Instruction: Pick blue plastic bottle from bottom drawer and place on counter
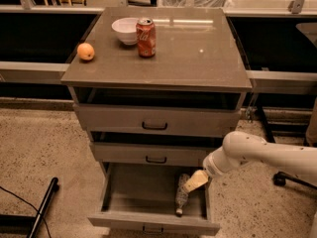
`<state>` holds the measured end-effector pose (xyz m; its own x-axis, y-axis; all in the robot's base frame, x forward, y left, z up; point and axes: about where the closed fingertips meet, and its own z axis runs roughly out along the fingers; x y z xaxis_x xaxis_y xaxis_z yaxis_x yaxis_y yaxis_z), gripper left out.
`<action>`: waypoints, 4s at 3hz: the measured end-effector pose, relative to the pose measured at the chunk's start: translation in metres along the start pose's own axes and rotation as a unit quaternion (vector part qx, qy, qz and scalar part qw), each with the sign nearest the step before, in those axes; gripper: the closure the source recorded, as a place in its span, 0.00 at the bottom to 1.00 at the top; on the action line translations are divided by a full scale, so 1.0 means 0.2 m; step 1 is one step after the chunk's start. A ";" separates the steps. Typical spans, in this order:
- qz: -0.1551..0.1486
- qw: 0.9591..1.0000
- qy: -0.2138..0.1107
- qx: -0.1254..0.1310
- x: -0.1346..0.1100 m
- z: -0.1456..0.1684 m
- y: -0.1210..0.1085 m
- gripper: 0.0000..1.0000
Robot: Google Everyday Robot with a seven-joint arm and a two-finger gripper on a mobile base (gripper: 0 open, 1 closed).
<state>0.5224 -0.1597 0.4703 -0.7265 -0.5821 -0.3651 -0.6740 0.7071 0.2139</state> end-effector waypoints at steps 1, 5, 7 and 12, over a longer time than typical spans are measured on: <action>-0.038 0.999 0.019 -0.016 0.04 0.00 0.03 0.00; 0.087 0.990 -0.098 -0.059 0.18 0.86 -0.19 0.00; 0.075 0.989 -0.106 -0.075 0.13 1.02 -0.19 0.00; 0.016 0.977 -0.210 0.021 0.14 1.50 -0.41 0.00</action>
Offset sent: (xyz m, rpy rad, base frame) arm 0.0214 0.0039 -0.0930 0.0722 0.1308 -0.1651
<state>0.5968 -0.1134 0.1697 -0.6221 -0.3487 -0.7010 -0.6390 0.7435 0.1972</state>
